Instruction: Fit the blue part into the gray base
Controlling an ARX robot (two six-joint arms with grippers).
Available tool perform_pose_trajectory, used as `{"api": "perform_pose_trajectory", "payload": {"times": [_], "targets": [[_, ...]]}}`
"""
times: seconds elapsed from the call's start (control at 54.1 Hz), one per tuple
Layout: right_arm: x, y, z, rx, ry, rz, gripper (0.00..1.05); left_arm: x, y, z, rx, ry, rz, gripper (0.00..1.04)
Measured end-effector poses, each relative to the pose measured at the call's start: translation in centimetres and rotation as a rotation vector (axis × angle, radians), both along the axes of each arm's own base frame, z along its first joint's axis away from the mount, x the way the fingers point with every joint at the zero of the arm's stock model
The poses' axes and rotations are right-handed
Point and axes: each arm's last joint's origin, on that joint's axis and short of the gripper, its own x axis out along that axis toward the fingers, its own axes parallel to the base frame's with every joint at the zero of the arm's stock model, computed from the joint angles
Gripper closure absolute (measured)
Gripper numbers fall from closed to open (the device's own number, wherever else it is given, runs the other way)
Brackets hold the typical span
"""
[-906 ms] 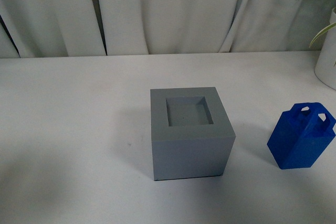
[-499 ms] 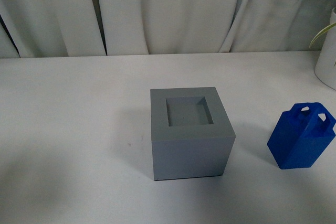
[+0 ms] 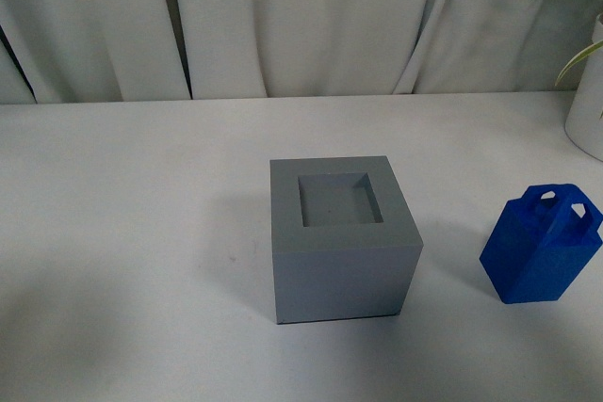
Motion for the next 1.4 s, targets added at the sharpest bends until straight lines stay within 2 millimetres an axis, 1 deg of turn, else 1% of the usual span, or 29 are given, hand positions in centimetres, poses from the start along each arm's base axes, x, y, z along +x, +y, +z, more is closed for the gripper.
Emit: {"api": "perform_pose_trajectory", "payload": {"times": [0.055,0.129,0.185,0.277,0.314,0.388,0.425,0.444,0.573,0.647,0.702,0.758,0.869,0.961,1.017,1.165,1.405], "targets": [[0.2,0.1,-0.2,0.007,0.068,0.072,0.07,0.0,0.0,0.0,0.0,0.0,0.0,0.06],[0.7,0.0,0.2,0.017,0.117,0.109,0.07,0.0,0.0,0.0,0.0,0.0,0.0,0.06],[1.3,-0.2,0.9,0.012,0.128,0.123,0.07,0.0,0.0,0.0,0.0,0.0,0.0,0.06],[2.9,-0.5,3.0,-0.019,0.134,0.146,0.07,0.0,0.0,0.0,0.0,0.0,0.0,0.06],[4.0,-0.6,4.1,-0.038,0.122,0.145,0.07,0.0,0.0,0.0,0.0,0.0,0.0,0.06],[5.7,-0.8,5.6,-0.063,0.124,0.186,0.07,0.0,0.0,0.0,0.0,0.0,0.0,0.06],[7.0,-1.0,6.3,-0.09,0.149,0.199,0.07,0.0,0.0,0.0,0.0,0.0,0.0,0.06],[7.3,-1.0,6.5,-0.092,0.155,0.202,0.07,0.0,0.0,0.0,0.0,0.0,0.0,0.06],[11.6,-1.5,7.7,-0.157,0.3,0.273,0.07,0.0,0.0,0.0,0.0,0.0,0.0,0.06],[14.5,-1.3,8.3,-0.2,0.418,0.391,0.07,0.0,0.0,0.0,0.0,0.0,0.0,0.06],[16.4,-0.8,8.5,-0.243,0.521,0.528,0.07,0.0,0.0,0.0,0.0,0.0,0.0,0.06],[17.8,-0.3,8.9,-0.304,0.593,0.627,0.07,0.0,0.0,0.0,0.0,0.0,0.0,0.06],[19.5,0.6,9.5,-0.422,0.674,0.768,0.07,0.0,0.0,0.0,0.0,0.0,0.0,0.06],[20.5,1.3,9.6,-0.542,0.745,0.864,0.07,0.0,0.0,0.0,0.0,0.0,0.0,0.06],[21.4,1.7,9.6,-0.645,0.795,0.927,0.07,0.0,0.0,0.0,0.0,0.0,0.0,0.06],[22.9,3.1,8.5,-0.847,0.932,1.058,0.07,0.0,0.0,0.0,0.0,0.0,0.0,0.06],[24.3,5.2,7.0,-0.98,0.963,1.108,0.07,0.0,0.0,0.0,0.0,0.0,0.0,0.06]]}}
